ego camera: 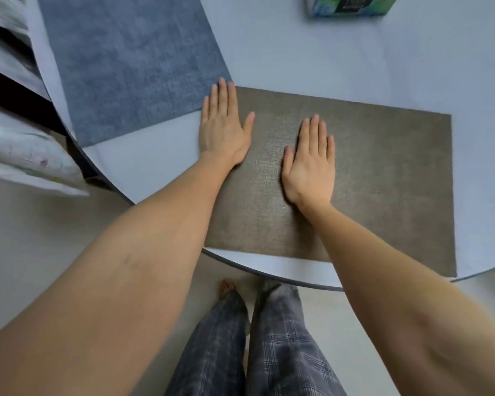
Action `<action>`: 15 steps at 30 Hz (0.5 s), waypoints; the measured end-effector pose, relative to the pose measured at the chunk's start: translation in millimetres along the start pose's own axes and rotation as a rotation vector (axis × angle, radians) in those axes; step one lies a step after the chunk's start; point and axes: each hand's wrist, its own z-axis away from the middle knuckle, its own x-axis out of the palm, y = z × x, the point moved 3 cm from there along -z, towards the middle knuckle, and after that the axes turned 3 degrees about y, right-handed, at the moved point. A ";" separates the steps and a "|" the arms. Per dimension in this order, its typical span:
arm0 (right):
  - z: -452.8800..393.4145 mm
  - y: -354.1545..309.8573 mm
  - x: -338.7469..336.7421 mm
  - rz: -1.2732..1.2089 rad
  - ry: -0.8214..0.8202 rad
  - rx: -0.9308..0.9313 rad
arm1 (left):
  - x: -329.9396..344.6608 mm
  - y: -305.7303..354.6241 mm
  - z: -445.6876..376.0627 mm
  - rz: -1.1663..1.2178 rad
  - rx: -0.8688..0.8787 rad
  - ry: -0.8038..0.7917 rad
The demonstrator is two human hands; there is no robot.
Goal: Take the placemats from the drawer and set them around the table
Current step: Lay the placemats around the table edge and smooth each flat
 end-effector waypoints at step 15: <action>1.1 -0.9 0.1 -0.002 0.033 0.006 | -3.6 -6.1 24.2 -0.027 0.035 0.030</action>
